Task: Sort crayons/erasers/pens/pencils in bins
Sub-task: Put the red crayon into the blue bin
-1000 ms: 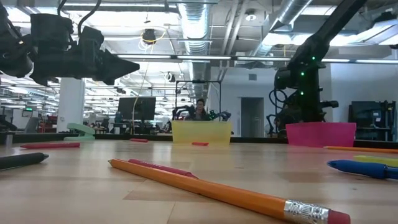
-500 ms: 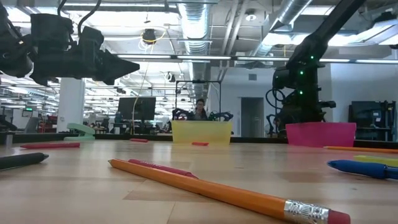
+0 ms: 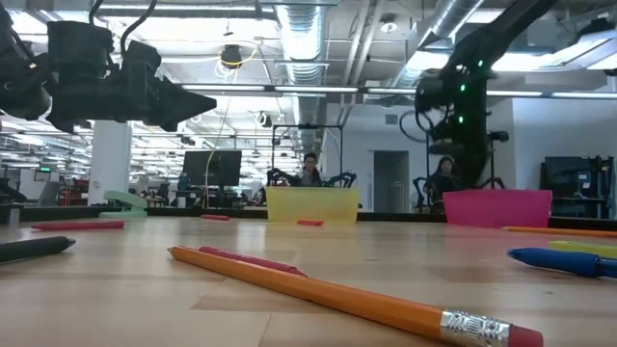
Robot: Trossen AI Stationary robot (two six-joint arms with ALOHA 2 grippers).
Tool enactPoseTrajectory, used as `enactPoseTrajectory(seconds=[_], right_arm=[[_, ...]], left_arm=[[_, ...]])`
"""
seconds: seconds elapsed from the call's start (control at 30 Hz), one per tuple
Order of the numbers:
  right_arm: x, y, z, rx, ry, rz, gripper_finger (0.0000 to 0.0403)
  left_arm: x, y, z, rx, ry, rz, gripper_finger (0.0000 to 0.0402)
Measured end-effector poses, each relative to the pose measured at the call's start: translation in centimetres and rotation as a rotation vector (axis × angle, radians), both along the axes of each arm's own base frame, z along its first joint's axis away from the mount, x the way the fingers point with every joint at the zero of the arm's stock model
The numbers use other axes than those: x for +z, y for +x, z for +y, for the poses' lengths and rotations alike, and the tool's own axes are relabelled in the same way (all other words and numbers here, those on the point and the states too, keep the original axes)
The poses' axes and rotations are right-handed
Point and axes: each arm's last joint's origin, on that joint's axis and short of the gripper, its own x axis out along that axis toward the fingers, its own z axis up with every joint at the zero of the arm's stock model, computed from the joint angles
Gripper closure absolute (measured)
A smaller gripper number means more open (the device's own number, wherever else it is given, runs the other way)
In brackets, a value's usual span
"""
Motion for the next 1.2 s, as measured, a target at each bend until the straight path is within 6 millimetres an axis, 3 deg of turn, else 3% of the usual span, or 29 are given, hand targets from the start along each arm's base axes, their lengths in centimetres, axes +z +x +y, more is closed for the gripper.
enactPoseTrajectory(seconds=[0.2, 0.33, 0.5, 0.67, 0.9, 1.0, 1.2], right_arm=[[3.6, 0.2, 2.9, 0.049, -0.115, -0.115, 0.0347], [4.2, 0.8, 5.8, 0.141, -0.218, -0.245, 0.0365], [2.4, 1.7, 10.3, 0.315, -0.317, -0.463, 0.0397], [0.3, 2.9, 14.8, 0.497, -0.317, -0.758, 0.039], [-2.2, 4.4, 20.0, 0.718, -0.412, -1.039, 0.0398], [-3.6, 4.4, 21.1, 0.79, -0.476, -1.082, 0.0399], [-5.1, 4.3, 21.1, 0.799, -0.5, -1.096, 0.0397]], left_arm=[[0.0, 0.0, 0.0, 0.002, 0.0, 0.0, 0.0397], [0.0, 0.0, 0.0, 0.002, 0.0, 0.0, 0.0397], [0.0, 0.0, 0.0, 0.004, -0.001, 0.0, 0.0397], [-0.2, 0.1, 0.1, 0.003, -0.029, 0.027, 0.0397], [0.2, 2.4, 0.4, -0.04, -0.097, 0.185, 0.0397], [0.8, 3.8, 0.0, -0.06, -0.1, 0.269, 0.0397], [2.0, 6.1, -1.5, -0.053, -0.152, 0.521, 0.0397]])
